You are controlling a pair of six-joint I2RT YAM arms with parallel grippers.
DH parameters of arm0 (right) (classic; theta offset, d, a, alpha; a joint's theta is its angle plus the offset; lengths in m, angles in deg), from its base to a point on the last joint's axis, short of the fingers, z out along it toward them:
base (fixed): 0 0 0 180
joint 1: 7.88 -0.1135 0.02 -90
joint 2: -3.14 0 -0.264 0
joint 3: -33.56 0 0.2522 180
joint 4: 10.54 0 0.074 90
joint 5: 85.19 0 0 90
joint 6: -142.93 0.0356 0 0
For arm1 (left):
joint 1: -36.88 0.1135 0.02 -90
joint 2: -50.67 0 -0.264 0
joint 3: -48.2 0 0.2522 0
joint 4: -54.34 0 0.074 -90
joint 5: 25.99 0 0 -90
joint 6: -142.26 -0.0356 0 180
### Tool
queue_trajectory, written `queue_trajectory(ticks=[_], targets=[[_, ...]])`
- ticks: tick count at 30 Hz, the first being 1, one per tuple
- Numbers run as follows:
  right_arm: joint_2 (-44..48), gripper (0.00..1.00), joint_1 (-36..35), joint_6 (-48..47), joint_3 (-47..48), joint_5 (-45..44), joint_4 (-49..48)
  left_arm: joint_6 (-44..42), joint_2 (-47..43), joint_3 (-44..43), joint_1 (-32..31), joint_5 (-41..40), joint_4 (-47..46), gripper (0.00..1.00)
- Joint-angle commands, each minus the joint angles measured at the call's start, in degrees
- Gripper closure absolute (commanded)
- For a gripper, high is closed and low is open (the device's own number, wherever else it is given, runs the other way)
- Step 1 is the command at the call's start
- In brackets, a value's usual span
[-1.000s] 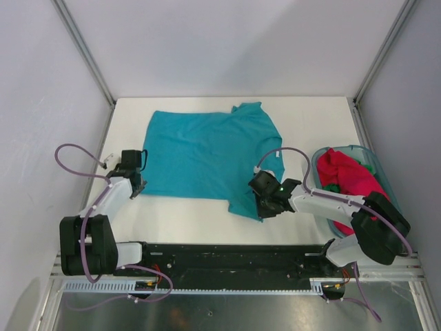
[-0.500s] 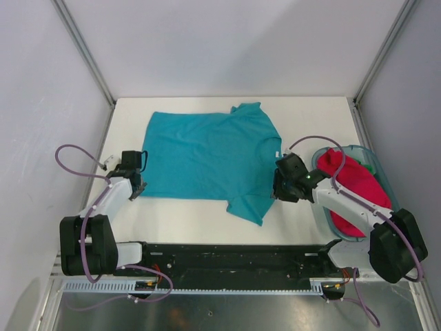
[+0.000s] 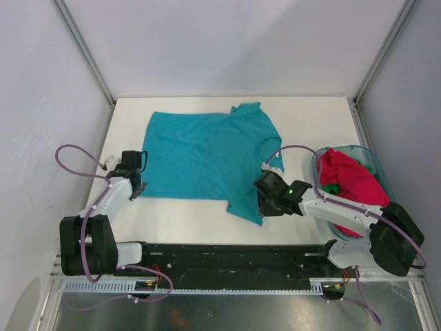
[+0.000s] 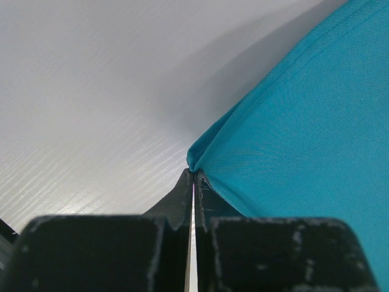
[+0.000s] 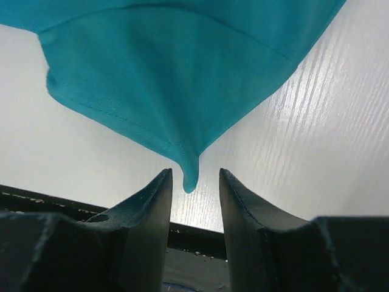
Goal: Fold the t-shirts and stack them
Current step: Grap the side of the flattened tshirt closest away from the robot with both arms, then fold the flattened tshirt in 1/3 of the way
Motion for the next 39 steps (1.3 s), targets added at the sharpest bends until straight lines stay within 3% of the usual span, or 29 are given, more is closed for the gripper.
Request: queue_trajectory(ticks=[1, 9, 15, 17, 25, 31, 39], targets=[[-2.5, 0.59, -2.8, 2.2, -0.9, -2.4, -1.5, 0.6, -0.6, -1.4, 0.5, -1.0, 0.1, 1.00], [-6.6, 0.61, -5.4, 3.3, -0.9, -4.1, -2.3, 0.6, -0.9, -1.2, 0.5, -1.0, 0.1, 1.00], [-6.3, 0.95, -5.7, 3.3, 0.7, -5.2, 0.0, 0.4, -1.5, -1.3, 0.6, -0.8, 0.1, 1.00], [-5.0, 0.99, -6.1, 3.5, 3.6, -7.8, 5.1, -0.1, -2.2, -1.5, 0.6, -0.5, 0.2, 1.00], [0.9, 1.00, -5.6, 1.5, 14.2, -16.7, 18.0, -3.2, -6.3, -4.1, 0.5, 0.6, 1.5, 1.00], [-5.0, 1.00, 1.4, -5.7, 18.6, -16.2, 11.9, -6.0, -1.2, -10.8, -0.5, 0.8, 1.4, 1.00], [-19.8, 1.00, 9.6, -13.8, 29.3, -16.4, 3.3, -6.6, 15.1, -24.1, -1.8, 1.2, 1.0, 1.00]])
